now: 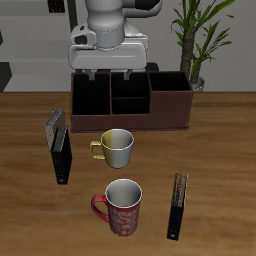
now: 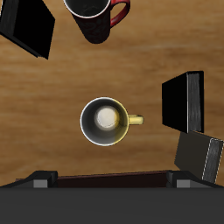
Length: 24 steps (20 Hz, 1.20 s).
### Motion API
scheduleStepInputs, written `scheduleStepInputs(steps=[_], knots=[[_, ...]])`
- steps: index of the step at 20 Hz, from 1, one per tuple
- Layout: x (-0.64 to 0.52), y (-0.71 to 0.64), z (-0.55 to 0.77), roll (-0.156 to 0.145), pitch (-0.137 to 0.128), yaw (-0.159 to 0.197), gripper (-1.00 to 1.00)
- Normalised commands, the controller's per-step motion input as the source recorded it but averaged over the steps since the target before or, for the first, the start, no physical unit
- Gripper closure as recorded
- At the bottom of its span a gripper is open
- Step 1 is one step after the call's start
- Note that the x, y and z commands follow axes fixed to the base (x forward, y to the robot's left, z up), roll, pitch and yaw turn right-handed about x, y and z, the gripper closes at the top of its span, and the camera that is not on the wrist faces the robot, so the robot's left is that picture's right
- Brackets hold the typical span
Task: Place the yellow book into the back desk caddy's right compartment
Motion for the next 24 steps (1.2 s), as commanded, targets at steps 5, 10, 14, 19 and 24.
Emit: scheduleStepInputs(steps=[5,10,14,19,24], knots=[[-0.12,-0.64,-0.04,-0.038,-0.007,-0.004,-1.0],[-0.21,-0.46,-0.15,0.021,-0.005,-0.002,-1.0],[-0.12,-0.39,-0.16,-0.012,0.012,0.022,-1.0],[-0.15,-0.63,-0.18,-0.041,0.006,-0.005,-1.0],[-0.14,-0.55,-0.02,-0.032,-0.021,-0.032,-1.0]])
